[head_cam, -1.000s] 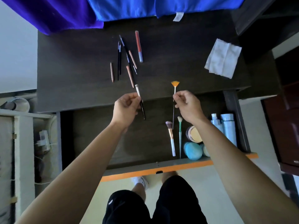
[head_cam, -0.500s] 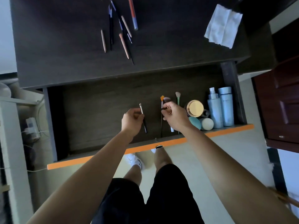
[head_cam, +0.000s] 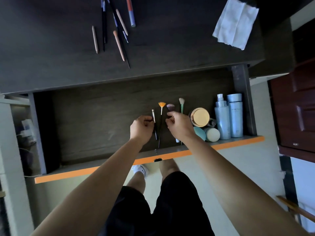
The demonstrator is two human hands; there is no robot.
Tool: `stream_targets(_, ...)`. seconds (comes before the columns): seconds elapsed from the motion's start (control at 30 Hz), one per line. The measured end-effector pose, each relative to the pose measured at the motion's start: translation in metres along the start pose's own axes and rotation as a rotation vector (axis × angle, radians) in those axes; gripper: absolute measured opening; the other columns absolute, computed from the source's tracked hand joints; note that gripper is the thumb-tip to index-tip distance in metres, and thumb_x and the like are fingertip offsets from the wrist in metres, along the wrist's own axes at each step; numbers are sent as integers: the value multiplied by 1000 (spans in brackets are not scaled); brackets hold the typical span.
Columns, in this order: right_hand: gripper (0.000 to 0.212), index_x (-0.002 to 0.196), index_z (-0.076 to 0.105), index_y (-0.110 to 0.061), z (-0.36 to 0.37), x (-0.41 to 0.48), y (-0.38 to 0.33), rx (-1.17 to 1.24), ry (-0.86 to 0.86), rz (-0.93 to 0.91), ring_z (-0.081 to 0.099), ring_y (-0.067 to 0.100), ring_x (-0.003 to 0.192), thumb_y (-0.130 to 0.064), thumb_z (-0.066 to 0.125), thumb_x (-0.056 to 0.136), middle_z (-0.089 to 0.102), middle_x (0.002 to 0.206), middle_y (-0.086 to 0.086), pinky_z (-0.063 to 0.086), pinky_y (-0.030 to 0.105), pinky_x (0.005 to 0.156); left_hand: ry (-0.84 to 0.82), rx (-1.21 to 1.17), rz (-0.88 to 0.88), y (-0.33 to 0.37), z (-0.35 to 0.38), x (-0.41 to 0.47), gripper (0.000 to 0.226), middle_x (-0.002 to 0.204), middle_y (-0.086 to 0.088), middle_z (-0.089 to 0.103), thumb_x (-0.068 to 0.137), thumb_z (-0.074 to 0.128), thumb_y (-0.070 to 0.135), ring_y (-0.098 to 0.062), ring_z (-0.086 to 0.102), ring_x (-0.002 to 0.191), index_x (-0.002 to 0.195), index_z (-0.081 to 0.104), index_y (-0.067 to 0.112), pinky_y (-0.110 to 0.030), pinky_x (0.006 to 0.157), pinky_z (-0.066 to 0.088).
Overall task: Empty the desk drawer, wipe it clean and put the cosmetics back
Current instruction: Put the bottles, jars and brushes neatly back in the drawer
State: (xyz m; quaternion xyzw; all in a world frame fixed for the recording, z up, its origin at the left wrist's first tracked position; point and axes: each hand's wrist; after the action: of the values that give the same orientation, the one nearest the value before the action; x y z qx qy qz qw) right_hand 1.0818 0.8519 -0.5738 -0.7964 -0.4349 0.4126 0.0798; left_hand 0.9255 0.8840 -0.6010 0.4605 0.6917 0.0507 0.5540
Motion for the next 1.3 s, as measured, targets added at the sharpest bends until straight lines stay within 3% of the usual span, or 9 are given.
stream_targets(0.13, 31, 127, 64, -16, -8, 0, 3, 15, 39, 15, 65, 23, 109, -19, 55, 97, 72, 114, 7, 47, 28, 92, -86, -117, -66, 5, 7, -7, 29, 91, -1, 73, 89, 50, 8, -14, 71, 83, 107, 69, 21, -41, 84, 58)
stream_targets(0.4, 31, 128, 62, -15, -18, 2, 9, -2, 120, 99, 63, 27, 111, -16, 50, 99, 69, 119, 10, 51, 33, 91, -281, -182, -85, 20, 5, -10, 31, 101, 3, 71, 93, 52, 4, -17, 67, 99, 120, 61, 17, -36, 87, 54)
stream_targets(0.53, 31, 127, 63, -19, -25, -4, 0, 9, 119, 130, 63, 24, 113, -21, 51, 98, 68, 124, 3, 51, 34, 95, -183, -100, -20, 21, -23, -8, 24, 108, 5, 71, 90, 61, 19, -14, 63, 104, 113, 65, 26, -26, 93, 48)
stream_targets(0.6, 31, 126, 64, -20, -29, -11, -11, 42, 141, 127, 64, 20, 113, -22, 53, 98, 67, 128, -5, 51, 35, 97, -130, -18, 49, 28, -45, -14, 28, 114, 4, 69, 91, 61, 24, -13, 62, 108, 119, 65, 25, -24, 96, 45)
stream_targets(0.8, 26, 120, 67, -22, -50, -25, -72, 172, 322, 22, 65, 15, 107, -23, 56, 96, 71, 113, -2, 47, 24, 88, -44, 169, 315, 59, -124, -43, 42, 128, 7, 63, 90, 62, 33, -14, 58, 117, 131, 56, 28, -28, 102, 42)
stream_targets(0.9, 27, 120, 66, -25, -54, -19, -106, 215, 360, -69, 64, 12, 107, -25, 57, 95, 69, 113, -4, 47, 26, 91, 60, 255, 433, 74, -160, -55, 48, 128, 2, 60, 90, 62, 34, -20, 56, 115, 136, 52, 28, -35, 100, 44)
stream_targets(1.0, 27, 122, 65, -24, -54, -8, -136, 207, 353, -167, 62, 9, 108, -25, 58, 95, 67, 116, -4, 48, 24, 90, 175, 309, 524, 84, -184, -48, 52, 140, -1, 52, 90, 63, 31, -23, 43, 131, 139, 49, 23, -39, 108, 37)
stream_targets(1.17, 28, 121, 65, -22, -47, 26, -159, 178, 316, -250, 63, 10, 104, -24, 61, 94, 66, 114, -2, 51, 28, 93, 270, 306, 494, 101, -198, -11, 57, 145, -7, 44, 89, 63, 26, -27, 36, 135, 143, 44, 20, -43, 112, 32)
stream_targets(1.3, 28, 120, 65, -23, -42, 59, -170, 156, 317, -291, 63, 11, 97, -29, 62, 93, 65, 109, -4, 53, 32, 87, 333, 310, 434, 113, -196, 24, 56, 136, -10, 49, 88, 64, 26, -30, 41, 129, 140, 46, 19, -40, 107, 35)
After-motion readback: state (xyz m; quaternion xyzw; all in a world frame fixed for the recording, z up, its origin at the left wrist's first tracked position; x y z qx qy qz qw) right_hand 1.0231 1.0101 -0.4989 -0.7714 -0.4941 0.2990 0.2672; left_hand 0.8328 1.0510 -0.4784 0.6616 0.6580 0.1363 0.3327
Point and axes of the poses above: each hand's wrist, its own x-axis towards the middle knuckle, its own z-axis out of the palm, y = z × x
